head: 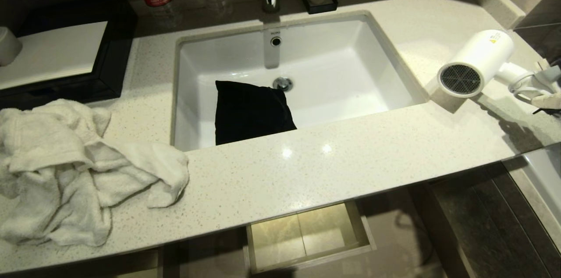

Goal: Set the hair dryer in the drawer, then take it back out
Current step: Put it into the drawer

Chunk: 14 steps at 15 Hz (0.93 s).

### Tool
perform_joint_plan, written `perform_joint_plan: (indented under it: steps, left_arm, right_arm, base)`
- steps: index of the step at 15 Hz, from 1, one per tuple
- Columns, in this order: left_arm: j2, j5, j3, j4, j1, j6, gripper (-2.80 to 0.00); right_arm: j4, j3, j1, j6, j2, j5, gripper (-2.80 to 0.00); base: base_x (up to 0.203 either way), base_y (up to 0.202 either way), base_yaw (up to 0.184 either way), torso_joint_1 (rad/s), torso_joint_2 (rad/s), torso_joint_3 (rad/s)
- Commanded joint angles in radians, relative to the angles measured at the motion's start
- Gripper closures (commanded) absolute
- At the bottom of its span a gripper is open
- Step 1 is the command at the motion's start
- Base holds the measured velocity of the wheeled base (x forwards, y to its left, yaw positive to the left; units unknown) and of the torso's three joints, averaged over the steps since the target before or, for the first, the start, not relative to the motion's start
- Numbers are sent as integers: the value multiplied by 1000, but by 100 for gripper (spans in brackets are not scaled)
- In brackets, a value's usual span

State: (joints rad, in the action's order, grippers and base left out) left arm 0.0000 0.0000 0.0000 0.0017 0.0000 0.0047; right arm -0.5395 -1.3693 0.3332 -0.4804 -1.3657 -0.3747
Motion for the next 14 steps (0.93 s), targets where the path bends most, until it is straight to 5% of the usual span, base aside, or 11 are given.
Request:
perform_joint_plan:
  steps: [1,14]
  left_arm:
    - [0,0,2,0,0,0,0]
    - [0,0,0,0,0,0,0]
  right_arm:
    - [-12,10,-3,-8,10,-3,0]
    - [-70,64,-3,-7,84,-3,0]
  base:
    - [0,0,0,0,0,0]
    - [0,0,0,0,0,0]
